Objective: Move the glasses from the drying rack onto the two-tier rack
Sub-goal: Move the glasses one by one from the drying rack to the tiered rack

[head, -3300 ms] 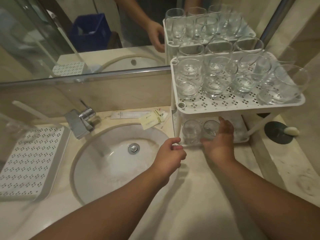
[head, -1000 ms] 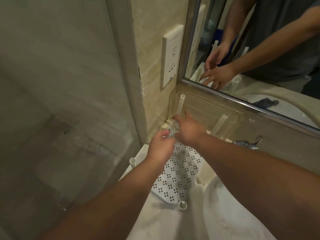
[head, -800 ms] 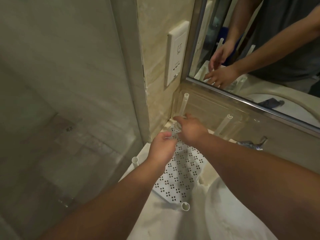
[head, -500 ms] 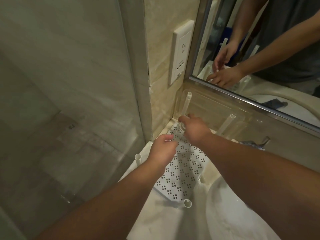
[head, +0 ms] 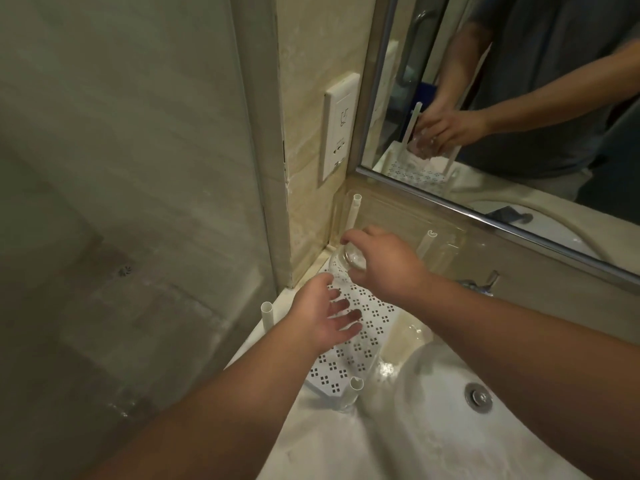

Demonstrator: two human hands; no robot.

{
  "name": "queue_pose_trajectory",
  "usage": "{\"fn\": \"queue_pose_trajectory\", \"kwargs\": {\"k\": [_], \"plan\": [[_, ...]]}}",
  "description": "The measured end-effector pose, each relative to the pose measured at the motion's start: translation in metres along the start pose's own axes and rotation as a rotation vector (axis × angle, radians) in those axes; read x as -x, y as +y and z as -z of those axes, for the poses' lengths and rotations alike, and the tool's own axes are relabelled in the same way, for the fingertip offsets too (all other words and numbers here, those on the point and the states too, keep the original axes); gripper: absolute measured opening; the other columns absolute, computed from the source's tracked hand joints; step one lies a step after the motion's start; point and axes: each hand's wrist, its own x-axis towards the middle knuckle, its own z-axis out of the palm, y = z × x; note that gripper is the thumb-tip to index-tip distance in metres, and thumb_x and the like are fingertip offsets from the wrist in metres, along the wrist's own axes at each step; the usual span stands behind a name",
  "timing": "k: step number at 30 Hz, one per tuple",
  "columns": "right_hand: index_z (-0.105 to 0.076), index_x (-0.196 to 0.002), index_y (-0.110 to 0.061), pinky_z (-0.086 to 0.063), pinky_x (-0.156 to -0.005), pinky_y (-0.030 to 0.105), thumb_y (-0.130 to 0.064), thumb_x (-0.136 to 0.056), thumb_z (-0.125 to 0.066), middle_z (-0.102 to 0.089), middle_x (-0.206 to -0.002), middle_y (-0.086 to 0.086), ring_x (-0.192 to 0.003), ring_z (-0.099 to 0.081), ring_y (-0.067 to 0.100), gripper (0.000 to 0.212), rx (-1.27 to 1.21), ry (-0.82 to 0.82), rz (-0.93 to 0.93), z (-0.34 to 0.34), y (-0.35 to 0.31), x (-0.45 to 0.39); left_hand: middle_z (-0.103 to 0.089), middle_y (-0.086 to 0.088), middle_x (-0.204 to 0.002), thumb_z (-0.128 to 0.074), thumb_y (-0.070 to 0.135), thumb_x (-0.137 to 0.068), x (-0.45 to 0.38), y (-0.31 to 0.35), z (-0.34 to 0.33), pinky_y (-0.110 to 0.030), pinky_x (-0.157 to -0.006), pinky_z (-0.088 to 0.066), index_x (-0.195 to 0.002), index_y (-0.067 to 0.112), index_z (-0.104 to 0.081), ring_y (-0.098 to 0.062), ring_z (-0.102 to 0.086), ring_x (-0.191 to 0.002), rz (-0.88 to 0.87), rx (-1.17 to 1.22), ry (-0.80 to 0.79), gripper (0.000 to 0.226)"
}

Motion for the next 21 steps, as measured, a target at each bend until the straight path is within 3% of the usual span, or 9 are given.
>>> {"fn": "queue_pose_trajectory", "kwargs": {"k": [6, 9, 13, 21], "plan": [[-0.05, -0.125, -0.042, -0.037, -0.071, 0.028, -0.038, -0.08, -0.07, -0.056, -0.114, -0.007, -0.1, -0.058, 0.02, 0.049, 0.014, 0.035, 0.043, 0.042, -0.024, 0.036, -0.06, -0.022, -0.116, -0.054, 0.06, -0.09, 0.032, -0.002, -0.02, -0.048, -0.075, -0.054, -0.124, -0.004, -0.048, -0.038, -0.063, -0.097, 0.113, 0.314, -0.105, 0.072], [-0.05, -0.127, -0.042, -0.038, -0.073, 0.028, -0.037, -0.081, -0.068, -0.055, -0.115, -0.008, -0.102, -0.058, 0.019, 0.049, 0.043, 0.052, 0.071, 0.062, -0.036, 0.057, -0.069, -0.023, -0.101, -0.052, 0.072, -0.085, 0.053, -0.006, -0.029, -0.044, -0.079, -0.058, -0.117, -0.006, -0.058, -0.035, -0.07, -0.085, 0.121, 0.323, -0.197, 0.084], [-0.049, -0.128, -0.045, -0.049, -0.079, 0.036, -0.036, -0.083, -0.067, -0.054, -0.117, -0.01, -0.103, -0.056, 0.018, 0.049, 0.105, 0.068, 0.087, 0.086, -0.042, 0.089, -0.072, -0.021, -0.081, -0.052, 0.076, -0.082, 0.079, -0.021, -0.044, -0.04, -0.069, -0.06, -0.101, -0.005, -0.064, -0.033, -0.072, -0.07, 0.12, 0.306, -0.234, 0.084], [-0.049, -0.122, -0.046, -0.049, -0.078, 0.036, -0.034, -0.078, -0.071, -0.052, -0.112, -0.011, -0.098, -0.055, 0.016, 0.051, 0.098, 0.137, 0.035, 0.114, -0.014, 0.157, -0.072, -0.022, -0.08, -0.062, 0.076, -0.075, 0.107, -0.065, -0.083, -0.049, -0.066, -0.06, -0.102, -0.003, -0.064, -0.036, -0.072, -0.064, 0.173, 0.238, -0.341, 0.083]]}}
